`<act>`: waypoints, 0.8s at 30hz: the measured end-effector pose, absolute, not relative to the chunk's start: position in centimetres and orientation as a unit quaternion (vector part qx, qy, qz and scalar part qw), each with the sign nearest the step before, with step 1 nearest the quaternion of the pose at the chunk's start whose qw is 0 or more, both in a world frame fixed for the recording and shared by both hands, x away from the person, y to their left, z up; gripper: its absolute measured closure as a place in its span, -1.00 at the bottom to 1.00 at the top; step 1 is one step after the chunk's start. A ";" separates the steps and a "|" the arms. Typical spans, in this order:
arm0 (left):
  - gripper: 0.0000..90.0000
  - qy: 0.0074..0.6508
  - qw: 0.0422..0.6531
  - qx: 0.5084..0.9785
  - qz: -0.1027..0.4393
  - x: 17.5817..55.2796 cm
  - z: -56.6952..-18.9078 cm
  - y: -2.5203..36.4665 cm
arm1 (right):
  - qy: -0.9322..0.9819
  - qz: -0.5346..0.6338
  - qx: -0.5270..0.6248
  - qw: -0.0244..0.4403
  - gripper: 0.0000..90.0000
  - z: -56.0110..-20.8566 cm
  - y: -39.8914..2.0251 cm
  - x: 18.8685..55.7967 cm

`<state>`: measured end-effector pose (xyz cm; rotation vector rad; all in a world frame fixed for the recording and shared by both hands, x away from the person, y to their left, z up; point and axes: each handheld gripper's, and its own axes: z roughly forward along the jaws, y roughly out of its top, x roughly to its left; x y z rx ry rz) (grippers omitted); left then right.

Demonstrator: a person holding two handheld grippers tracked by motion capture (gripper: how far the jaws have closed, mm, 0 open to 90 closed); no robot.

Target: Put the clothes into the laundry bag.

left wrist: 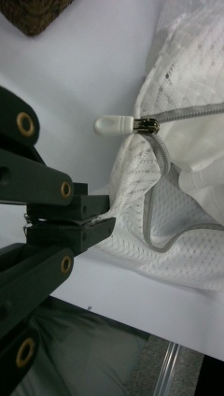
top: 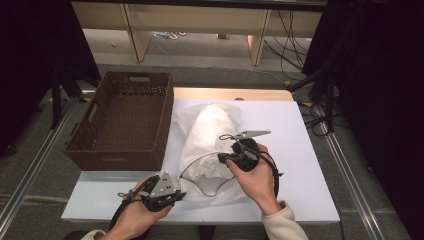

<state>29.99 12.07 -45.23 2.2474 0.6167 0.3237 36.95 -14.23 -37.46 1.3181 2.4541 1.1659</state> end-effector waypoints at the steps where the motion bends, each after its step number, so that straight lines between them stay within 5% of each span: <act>1: 0.78 0.245 0.385 0.881 0.124 30.1 -45.4 12.1 | 0.812 0.383 0.437 0.057 1.00 -37.6 -14.1 36.8; 10: 0.26 0.271 0.381 0.873 0.139 30.2 -45.8 13.7 | 0.857 0.317 0.403 0.045 0.95 -40.6 -13.0 36.6; 17: 0.22 0.272 0.394 0.866 0.148 30.1 -45.7 13.6 | 0.868 0.287 0.404 0.030 0.94 -42.9 -12.4 37.1; 24: 0.25 0.204 0.403 0.883 0.130 30.2 -45.5 9.8 | 0.862 0.306 0.404 0.031 0.76 -42.0 -12.7 37.0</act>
